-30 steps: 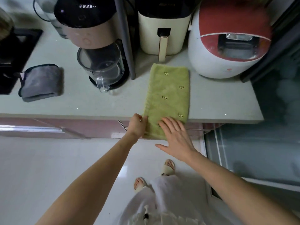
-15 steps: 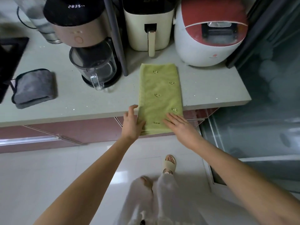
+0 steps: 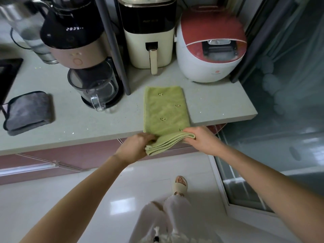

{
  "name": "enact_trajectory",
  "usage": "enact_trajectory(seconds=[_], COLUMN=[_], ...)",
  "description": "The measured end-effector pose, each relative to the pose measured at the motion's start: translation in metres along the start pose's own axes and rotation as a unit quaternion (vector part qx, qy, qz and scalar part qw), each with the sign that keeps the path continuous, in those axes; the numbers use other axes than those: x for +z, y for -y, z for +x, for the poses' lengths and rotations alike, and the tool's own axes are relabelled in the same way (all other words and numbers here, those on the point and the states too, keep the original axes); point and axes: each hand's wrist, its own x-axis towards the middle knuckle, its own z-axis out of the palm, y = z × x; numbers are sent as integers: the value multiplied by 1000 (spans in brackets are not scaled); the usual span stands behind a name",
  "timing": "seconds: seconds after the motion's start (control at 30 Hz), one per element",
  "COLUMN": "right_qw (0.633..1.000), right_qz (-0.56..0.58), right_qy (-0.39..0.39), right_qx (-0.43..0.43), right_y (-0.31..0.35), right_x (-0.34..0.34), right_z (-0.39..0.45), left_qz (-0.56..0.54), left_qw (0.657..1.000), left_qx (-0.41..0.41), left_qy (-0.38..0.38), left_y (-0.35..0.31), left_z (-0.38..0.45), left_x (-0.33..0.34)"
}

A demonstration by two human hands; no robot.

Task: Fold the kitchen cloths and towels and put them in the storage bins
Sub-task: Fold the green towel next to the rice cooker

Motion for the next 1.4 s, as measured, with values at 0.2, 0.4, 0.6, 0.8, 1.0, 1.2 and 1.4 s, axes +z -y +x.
enact_trajectory(seconds=[0.2,0.4,0.6,0.8,1.0,1.2,1.4], right_qw=[969,910,990,904,869,977,958], right_qz=[227,395,-13,-258,-316,-39,251], right_qy=[-49,-56,133,259,283,197,-72], right_qx=[88,111,-53,-225,-254,-68,121], right_y=[1,4,-30,-43,-48,-40,-41], right_x=[-21,-36,-31,6,9,-13,-17], right_z=[6,37,36,38,33,33,91], left_qz=[-108,-439,-93,81,98,-187,-433], left_qw=[994,890,983,937,923,964,877], left_qx=[11,-120,95,272,247,51,-201], left_qy=[-28,-22,126,203,278,184,-46], left_y=[-3,-7,4,15,12,20,26], left_z=[12,41,38,38,42,43,90], left_x=[-14,-30,-30,13,10,-10,-27])
